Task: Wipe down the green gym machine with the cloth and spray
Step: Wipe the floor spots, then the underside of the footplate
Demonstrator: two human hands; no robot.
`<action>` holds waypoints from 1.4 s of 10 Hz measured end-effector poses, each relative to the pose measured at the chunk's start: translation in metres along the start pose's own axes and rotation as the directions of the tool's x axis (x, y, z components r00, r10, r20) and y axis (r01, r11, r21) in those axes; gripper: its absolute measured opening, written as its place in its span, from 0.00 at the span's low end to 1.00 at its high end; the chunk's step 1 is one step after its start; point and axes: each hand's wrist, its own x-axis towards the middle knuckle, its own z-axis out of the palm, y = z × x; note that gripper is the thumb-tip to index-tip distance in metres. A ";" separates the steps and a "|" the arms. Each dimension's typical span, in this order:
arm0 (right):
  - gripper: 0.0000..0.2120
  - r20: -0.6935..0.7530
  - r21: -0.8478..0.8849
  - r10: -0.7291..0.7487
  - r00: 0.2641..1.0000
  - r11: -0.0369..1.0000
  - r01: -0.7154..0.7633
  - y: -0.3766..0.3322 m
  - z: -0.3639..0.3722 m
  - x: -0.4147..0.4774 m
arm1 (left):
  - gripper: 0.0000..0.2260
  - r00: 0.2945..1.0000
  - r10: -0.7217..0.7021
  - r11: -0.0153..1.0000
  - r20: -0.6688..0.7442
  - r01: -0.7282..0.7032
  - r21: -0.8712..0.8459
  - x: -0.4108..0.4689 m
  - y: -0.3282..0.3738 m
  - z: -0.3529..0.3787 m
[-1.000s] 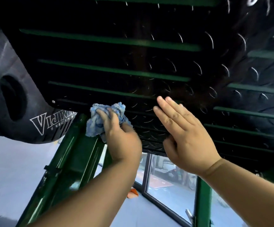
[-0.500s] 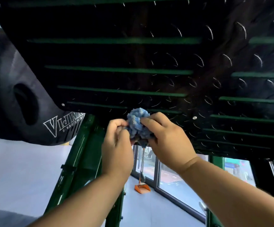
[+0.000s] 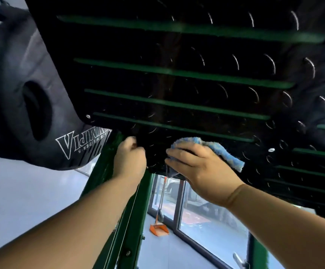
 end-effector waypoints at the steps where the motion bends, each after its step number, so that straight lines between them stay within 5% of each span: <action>1: 0.12 -0.142 0.040 0.011 0.990 0.999 -0.005 0.000 -0.023 0.029 | 0.14 0.984 0.020 0.995 0.175 -0.002 -0.103 0.005 -0.002 -0.013; 2: 0.10 -0.345 0.002 0.028 0.938 1.000 -0.029 -0.002 -0.037 0.062 | 0.13 0.937 0.008 0.991 0.349 0.037 -0.125 0.013 0.001 -0.025; 4: 0.24 0.073 -0.224 -0.001 0.997 0.974 0.017 -0.005 0.012 0.004 | 0.21 0.940 0.001 0.994 0.341 0.036 -0.103 0.021 -0.006 -0.020; 7: 0.21 -0.283 -0.051 0.144 0.948 0.985 -0.164 -0.005 -0.042 0.068 | 0.27 0.962 0.051 0.992 0.268 -0.017 -0.128 0.022 -0.018 -0.011; 9: 0.22 0.171 -0.125 -0.022 0.985 0.991 0.044 0.000 -0.005 0.013 | 0.25 0.970 -0.032 0.993 0.240 0.059 -0.105 0.020 -0.010 -0.010; 10: 0.21 0.142 -0.097 0.035 0.989 0.995 -0.021 0.002 -0.020 -0.001 | 0.31 0.958 -0.125 0.990 0.256 0.139 -0.037 0.022 -0.005 -0.017; 11: 0.18 -0.205 -0.036 0.175 0.963 0.982 -0.186 0.014 -0.068 0.000 | 0.28 0.942 -0.149 0.989 0.300 0.140 0.049 0.008 0.008 -0.022; 12: 0.17 -0.298 -0.086 0.176 0.938 0.974 -0.210 0.039 -0.091 -0.018 | 0.26 0.958 -0.167 0.985 0.231 0.153 0.076 -0.010 0.022 -0.025; 13: 0.21 0.086 -0.087 0.192 0.978 0.979 -0.185 0.049 -0.061 -0.083 | 0.36 0.968 -0.187 0.982 0.170 0.181 0.049 -0.029 0.030 -0.007; 14: 0.17 0.129 0.042 0.247 0.960 0.966 -0.254 0.039 -0.041 -0.128 | 0.38 0.966 -0.245 0.970 0.089 0.243 0.029 -0.055 0.029 0.016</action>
